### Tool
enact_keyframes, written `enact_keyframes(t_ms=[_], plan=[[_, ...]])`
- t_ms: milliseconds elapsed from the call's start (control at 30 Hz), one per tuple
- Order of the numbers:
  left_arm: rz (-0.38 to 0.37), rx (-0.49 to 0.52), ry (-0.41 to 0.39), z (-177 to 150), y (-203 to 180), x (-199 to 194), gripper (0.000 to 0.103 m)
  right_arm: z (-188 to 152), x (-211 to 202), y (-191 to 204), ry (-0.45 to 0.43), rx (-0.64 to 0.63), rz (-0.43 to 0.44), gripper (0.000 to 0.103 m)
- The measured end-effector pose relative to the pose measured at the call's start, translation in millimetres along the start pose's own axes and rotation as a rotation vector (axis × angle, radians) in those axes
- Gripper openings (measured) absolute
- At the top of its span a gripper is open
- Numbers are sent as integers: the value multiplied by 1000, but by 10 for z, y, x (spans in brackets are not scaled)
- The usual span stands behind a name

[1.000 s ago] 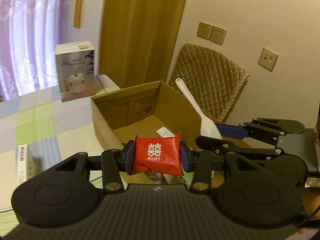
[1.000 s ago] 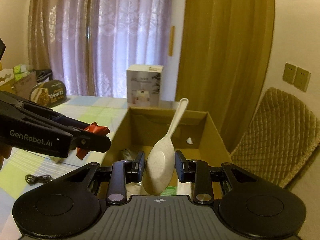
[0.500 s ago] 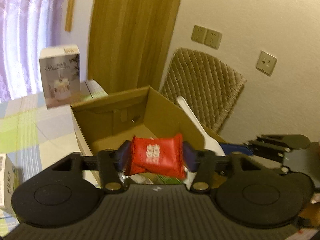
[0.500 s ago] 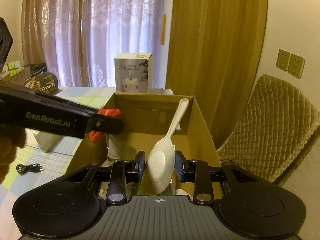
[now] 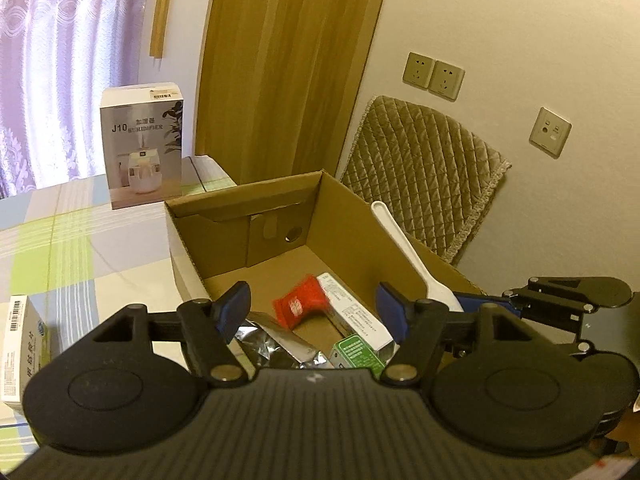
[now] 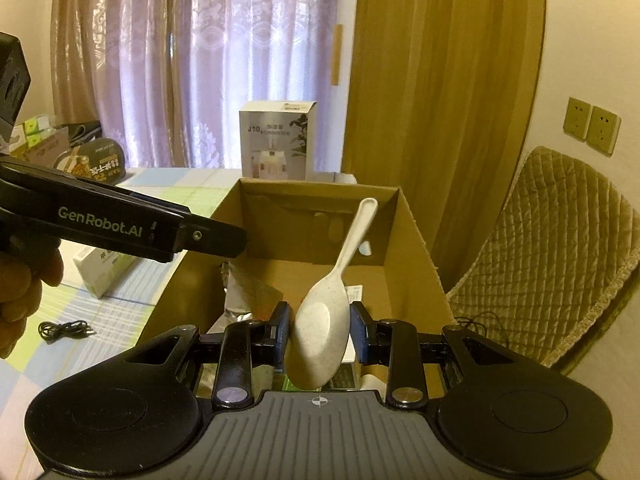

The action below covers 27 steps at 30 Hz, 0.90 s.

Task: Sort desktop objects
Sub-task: 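Release the red packet from the left tool while the right tool drops the spoon into the box, then move both tools back from the cardboard box to the table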

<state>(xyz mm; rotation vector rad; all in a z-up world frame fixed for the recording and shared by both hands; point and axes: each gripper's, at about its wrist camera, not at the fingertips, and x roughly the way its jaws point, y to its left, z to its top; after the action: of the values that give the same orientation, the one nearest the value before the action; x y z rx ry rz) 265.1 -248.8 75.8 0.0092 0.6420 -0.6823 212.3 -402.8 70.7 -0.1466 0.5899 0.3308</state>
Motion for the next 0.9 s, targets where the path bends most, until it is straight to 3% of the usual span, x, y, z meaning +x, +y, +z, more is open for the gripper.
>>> enact_keyframes(t_ms=[300, 333, 400, 900], plan=[[11, -17, -9, -6, 89, -124, 64, 34, 21, 74, -24, -13, 7, 29], [12, -18, -9, -6, 101, -139, 64, 37, 18, 88, -41, -21, -5, 30], [16, -17, -7, -10, 122, -168, 64, 53, 27, 104, -53, -32, -30, 49], [73, -10, 16, -154, 395, -427, 64, 82, 54, 198, -34, -1, 10, 55]])
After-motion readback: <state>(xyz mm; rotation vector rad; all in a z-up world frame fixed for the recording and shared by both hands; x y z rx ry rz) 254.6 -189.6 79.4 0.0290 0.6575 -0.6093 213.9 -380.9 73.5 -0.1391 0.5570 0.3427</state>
